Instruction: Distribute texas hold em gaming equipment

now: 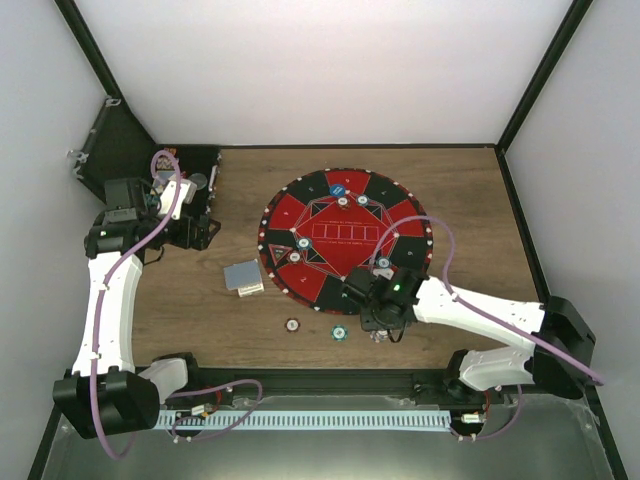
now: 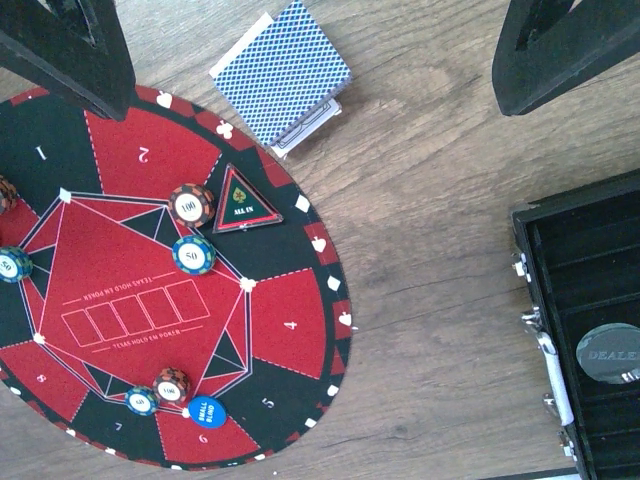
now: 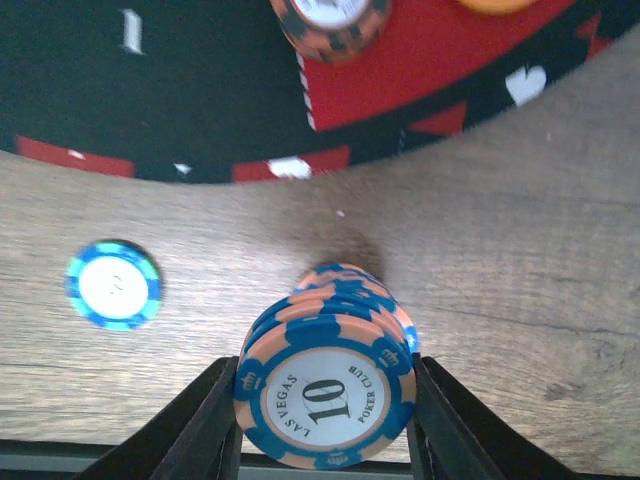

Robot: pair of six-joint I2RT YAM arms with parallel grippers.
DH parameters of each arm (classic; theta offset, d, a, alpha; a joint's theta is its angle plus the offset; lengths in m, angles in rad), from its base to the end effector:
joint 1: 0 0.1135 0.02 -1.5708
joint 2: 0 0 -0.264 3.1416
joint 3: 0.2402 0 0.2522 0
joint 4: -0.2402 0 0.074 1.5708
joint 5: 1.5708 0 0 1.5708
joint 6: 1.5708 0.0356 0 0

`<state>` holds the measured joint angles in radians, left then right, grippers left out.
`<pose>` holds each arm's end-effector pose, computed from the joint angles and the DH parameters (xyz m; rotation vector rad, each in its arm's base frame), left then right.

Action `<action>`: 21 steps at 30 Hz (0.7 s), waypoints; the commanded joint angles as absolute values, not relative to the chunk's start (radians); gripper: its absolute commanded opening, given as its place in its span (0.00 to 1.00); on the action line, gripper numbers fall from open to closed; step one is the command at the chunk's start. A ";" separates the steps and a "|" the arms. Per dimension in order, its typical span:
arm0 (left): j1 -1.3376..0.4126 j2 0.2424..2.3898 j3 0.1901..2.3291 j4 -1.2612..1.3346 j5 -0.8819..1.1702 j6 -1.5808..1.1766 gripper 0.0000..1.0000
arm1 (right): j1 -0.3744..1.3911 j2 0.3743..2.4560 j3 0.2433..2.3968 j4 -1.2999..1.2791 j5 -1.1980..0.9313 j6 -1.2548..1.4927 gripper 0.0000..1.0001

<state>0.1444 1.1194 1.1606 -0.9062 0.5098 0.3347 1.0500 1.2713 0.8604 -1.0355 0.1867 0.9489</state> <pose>0.2155 0.0138 0.3411 0.4416 2.2860 -0.3841 0.1073 0.1738 0.2148 -0.1304 2.9147 0.0051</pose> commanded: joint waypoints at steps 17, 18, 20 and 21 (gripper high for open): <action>0.151 1.107 1.210 -0.913 0.508 0.328 1.00 | 0.987 1.821 1.385 -0.811 0.200 0.607 0.17; 0.150 1.108 1.211 -0.914 0.506 0.327 1.00 | 0.974 1.848 1.397 -0.793 0.190 0.595 0.17; 0.150 1.109 1.211 -0.914 0.506 0.327 1.00 | 0.961 1.893 1.423 -0.766 0.174 0.574 0.17; 0.150 1.109 1.210 -0.913 0.506 0.327 1.00 | 0.960 1.914 1.440 -0.761 0.166 0.565 0.17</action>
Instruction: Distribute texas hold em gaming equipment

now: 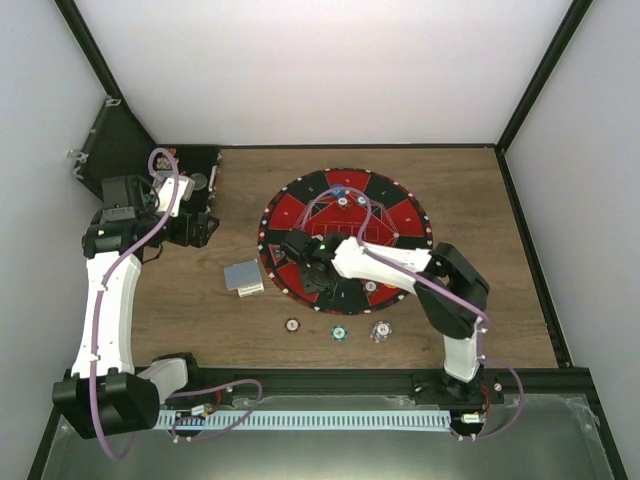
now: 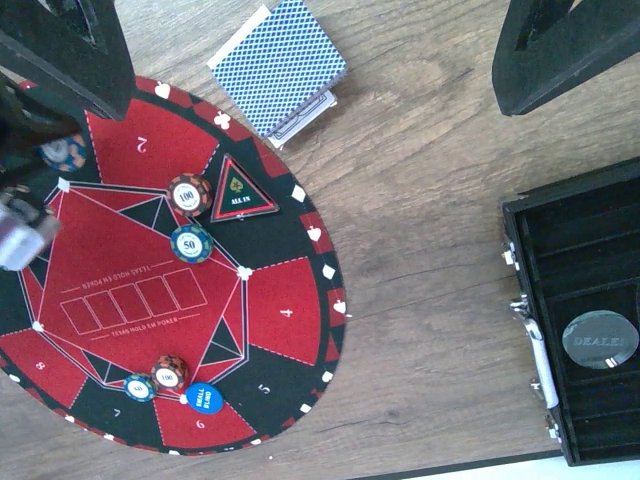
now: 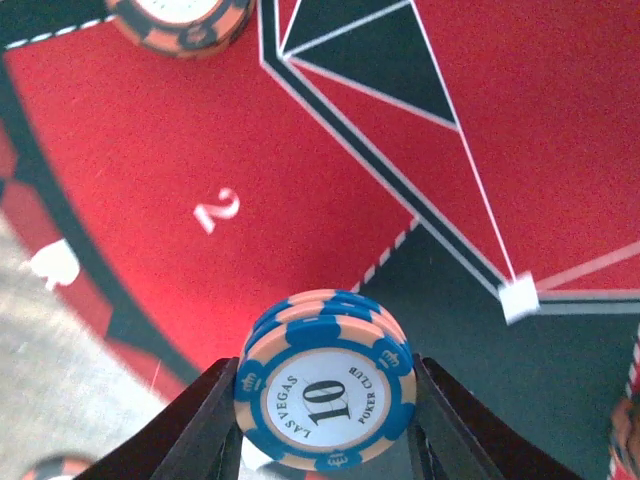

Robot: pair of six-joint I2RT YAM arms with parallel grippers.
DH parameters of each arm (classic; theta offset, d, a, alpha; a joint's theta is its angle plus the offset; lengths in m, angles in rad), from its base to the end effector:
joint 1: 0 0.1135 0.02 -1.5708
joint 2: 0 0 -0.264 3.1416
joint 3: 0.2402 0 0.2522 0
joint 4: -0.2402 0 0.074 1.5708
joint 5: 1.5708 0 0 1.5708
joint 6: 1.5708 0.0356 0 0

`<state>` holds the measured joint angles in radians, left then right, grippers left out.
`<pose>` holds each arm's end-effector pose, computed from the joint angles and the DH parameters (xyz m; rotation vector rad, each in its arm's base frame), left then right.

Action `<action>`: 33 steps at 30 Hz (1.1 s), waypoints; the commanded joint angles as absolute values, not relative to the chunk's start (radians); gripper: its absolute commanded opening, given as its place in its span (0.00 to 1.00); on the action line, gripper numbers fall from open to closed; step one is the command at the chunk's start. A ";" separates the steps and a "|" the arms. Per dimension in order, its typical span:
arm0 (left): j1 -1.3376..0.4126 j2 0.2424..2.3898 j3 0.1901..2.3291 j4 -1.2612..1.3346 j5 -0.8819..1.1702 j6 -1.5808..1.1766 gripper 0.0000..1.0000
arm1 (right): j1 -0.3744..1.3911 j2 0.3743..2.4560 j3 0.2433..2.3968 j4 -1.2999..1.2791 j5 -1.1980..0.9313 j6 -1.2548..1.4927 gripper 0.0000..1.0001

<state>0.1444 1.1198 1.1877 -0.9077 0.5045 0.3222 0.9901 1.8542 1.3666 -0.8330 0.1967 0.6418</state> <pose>0.2157 0.0140 0.3493 0.4298 2.2687 -0.3729 0.2062 0.3016 0.1997 -0.4553 2.7905 0.0678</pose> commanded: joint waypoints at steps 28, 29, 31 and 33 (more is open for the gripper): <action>0.151 1.117 1.195 -0.891 0.522 0.323 1.00 | 0.961 2.081 1.642 -0.797 0.121 0.508 0.61; 0.150 1.117 1.192 -0.890 0.522 0.323 1.00 | 0.962 2.062 1.631 -0.799 0.122 0.510 0.62; 0.151 1.116 1.187 -0.888 0.522 0.323 1.00 | 0.964 2.017 1.591 -0.808 0.130 0.519 0.63; 0.151 1.115 1.185 -0.887 0.523 0.323 1.00 | 0.970 1.957 1.539 -0.822 0.147 0.531 0.63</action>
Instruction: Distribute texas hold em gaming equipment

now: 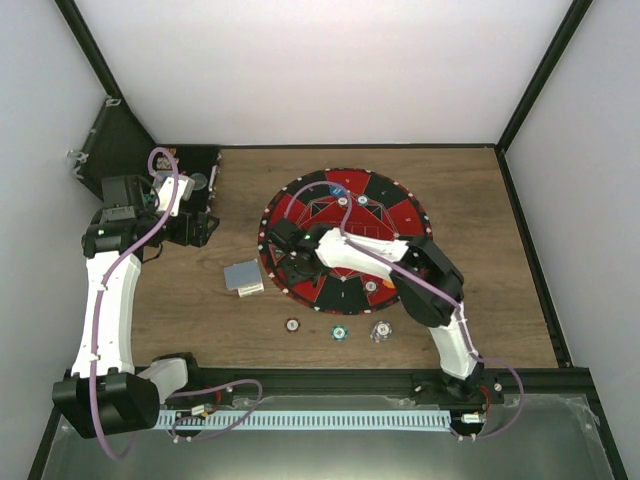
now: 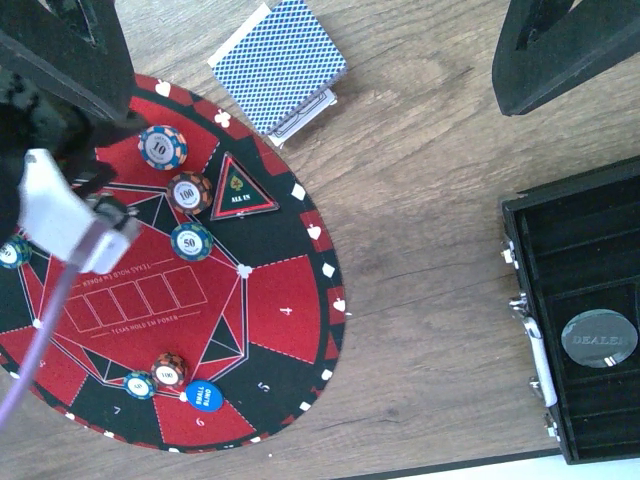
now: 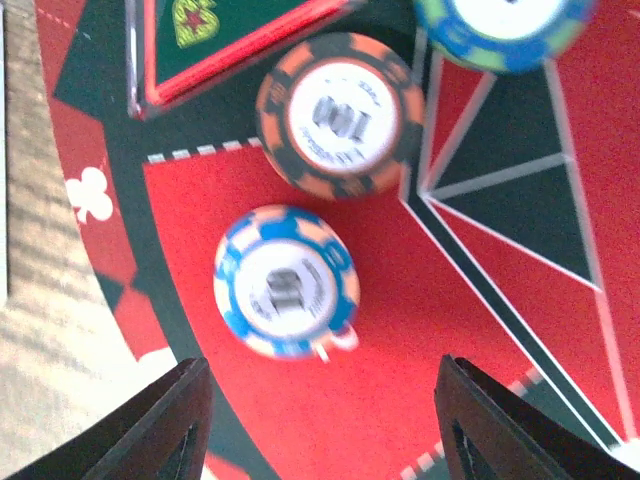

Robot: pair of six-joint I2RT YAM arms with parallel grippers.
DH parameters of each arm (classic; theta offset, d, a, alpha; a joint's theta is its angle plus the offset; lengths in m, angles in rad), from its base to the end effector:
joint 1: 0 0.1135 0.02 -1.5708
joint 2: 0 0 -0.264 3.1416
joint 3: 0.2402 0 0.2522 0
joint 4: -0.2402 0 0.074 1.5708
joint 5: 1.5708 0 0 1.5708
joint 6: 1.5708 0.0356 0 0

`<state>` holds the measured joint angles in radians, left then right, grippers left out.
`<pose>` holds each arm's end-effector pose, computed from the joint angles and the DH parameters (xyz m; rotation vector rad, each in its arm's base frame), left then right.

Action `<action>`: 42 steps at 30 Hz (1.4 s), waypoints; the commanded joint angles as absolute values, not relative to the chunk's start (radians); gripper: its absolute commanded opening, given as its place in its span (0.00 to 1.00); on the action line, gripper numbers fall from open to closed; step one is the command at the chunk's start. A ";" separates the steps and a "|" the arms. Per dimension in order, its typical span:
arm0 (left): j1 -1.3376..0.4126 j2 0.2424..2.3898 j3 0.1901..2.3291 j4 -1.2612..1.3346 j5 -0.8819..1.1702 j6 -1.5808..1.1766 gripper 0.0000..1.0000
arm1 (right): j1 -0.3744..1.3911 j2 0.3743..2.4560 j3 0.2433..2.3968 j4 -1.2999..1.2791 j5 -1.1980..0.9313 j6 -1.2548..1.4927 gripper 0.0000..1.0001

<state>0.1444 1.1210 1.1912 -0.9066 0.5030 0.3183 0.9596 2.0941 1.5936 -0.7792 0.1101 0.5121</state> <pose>0.2161 0.0141 0.3502 0.4254 2.2673 -0.3717 0.2483 0.3475 0.1725 -0.6095 2.7821 0.1639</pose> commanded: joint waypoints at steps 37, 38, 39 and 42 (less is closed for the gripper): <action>0.152 1.118 1.158 -0.862 0.545 0.313 1.00 | 0.969 1.248 0.740 -0.912 0.079 0.854 0.78; 0.152 1.118 1.159 -0.861 0.545 0.313 1.00 | 0.971 1.250 0.739 -0.915 0.082 0.856 0.78; 0.151 1.118 1.159 -0.861 0.545 0.314 1.00 | 0.971 1.251 0.738 -0.916 0.083 0.859 0.77; 0.151 1.117 1.161 -0.861 0.543 0.315 1.00 | 0.972 1.256 0.737 -0.918 0.085 0.861 0.75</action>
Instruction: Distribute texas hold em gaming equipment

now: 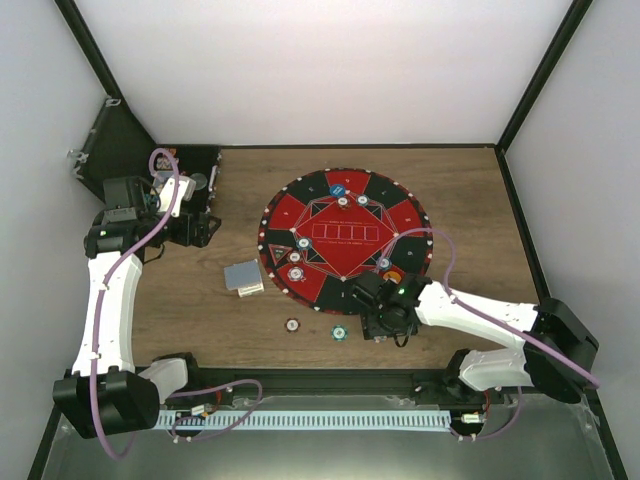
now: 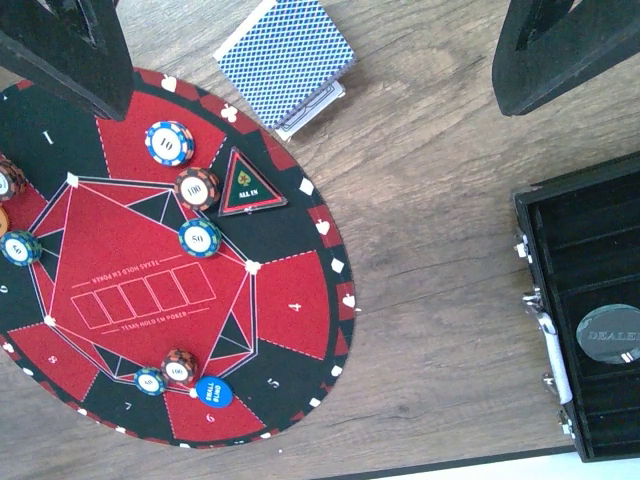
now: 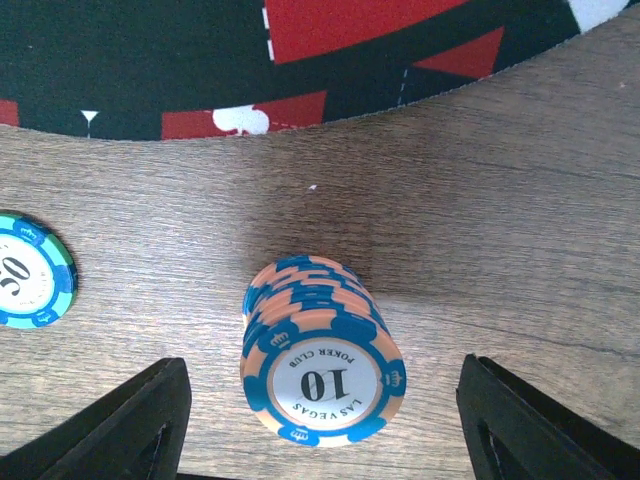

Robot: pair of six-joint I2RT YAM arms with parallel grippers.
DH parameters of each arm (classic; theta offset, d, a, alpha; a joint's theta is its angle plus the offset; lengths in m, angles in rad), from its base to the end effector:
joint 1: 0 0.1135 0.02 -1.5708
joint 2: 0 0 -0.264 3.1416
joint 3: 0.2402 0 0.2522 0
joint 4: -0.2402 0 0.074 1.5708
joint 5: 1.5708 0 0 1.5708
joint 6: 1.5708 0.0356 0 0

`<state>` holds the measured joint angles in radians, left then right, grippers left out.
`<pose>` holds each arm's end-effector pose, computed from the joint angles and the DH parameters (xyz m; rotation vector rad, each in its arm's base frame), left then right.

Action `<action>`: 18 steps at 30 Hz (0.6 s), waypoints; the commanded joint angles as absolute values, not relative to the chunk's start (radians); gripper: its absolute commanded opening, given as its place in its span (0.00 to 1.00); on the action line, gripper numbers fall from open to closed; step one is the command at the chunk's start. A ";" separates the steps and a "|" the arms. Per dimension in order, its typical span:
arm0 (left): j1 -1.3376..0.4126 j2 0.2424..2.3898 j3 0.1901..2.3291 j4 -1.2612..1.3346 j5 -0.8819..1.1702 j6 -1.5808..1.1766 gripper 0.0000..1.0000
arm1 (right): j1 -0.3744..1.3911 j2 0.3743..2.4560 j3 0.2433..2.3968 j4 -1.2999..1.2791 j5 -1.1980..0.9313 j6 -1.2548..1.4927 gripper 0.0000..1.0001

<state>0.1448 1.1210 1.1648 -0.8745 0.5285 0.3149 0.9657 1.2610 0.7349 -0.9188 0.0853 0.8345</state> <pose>0.2183 0.0137 0.3446 0.4324 2.2529 -0.3995 0.1135 0.1588 0.1852 -0.1883 2.9900 0.0685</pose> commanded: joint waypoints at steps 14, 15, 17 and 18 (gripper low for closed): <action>0.151 1.114 1.164 -0.867 0.526 0.325 1.00 | 0.989 1.312 0.747 -0.900 0.089 0.856 0.61; 0.150 1.114 1.164 -0.867 0.526 0.325 1.00 | 0.989 1.313 0.747 -0.900 0.089 0.855 0.60; 0.150 1.114 1.164 -0.867 0.527 0.325 1.00 | 0.989 1.313 0.747 -0.899 0.089 0.856 0.58; 0.151 1.114 1.163 -0.867 0.528 0.325 1.00 | 0.989 1.313 0.747 -0.899 0.089 0.856 0.57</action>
<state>0.1455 1.1210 1.1629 -0.8734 0.5240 0.3161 0.9806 1.3083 0.7349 -0.9039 0.0792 0.8505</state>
